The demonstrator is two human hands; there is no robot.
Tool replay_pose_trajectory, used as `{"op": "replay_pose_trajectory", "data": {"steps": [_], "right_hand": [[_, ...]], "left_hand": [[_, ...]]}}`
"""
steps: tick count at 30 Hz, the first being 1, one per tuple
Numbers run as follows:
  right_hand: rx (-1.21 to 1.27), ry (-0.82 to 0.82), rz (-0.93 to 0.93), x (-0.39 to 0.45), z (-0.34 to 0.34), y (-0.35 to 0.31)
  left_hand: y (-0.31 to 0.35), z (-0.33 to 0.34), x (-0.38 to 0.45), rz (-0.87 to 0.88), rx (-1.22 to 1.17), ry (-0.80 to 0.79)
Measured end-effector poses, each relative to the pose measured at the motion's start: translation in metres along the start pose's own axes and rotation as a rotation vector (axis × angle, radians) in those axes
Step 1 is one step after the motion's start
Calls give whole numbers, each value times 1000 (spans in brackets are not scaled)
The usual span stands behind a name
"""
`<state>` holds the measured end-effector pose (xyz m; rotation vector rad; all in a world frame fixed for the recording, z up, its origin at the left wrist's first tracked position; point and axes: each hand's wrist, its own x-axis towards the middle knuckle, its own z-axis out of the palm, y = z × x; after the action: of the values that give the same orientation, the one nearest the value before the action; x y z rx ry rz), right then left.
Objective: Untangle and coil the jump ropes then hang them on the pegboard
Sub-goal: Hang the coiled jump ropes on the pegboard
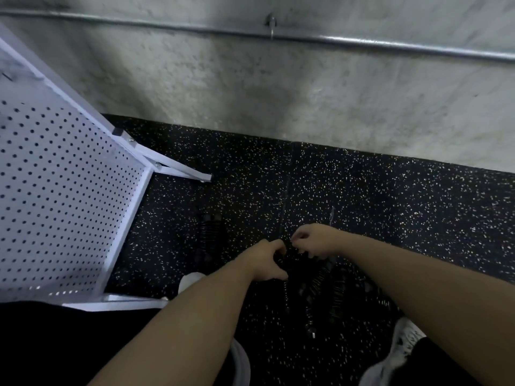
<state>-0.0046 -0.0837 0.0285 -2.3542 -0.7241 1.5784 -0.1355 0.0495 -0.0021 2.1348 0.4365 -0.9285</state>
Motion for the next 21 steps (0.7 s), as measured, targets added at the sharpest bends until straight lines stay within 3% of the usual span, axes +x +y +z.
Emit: {"op": "replay_pose_trajectory", "data": {"steps": [5, 11, 21], "right_hand": [[146, 36, -32, -26, -2, -16], [214, 212, -314, -72, -26, -56], [112, 587, -668, -174, -77, -198]], "left_hand": [[-3, -18, -19, 47, -190, 188], [21, -88, -72, 45, -446, 472], [72, -201, -241, 255, -908, 915]]}}
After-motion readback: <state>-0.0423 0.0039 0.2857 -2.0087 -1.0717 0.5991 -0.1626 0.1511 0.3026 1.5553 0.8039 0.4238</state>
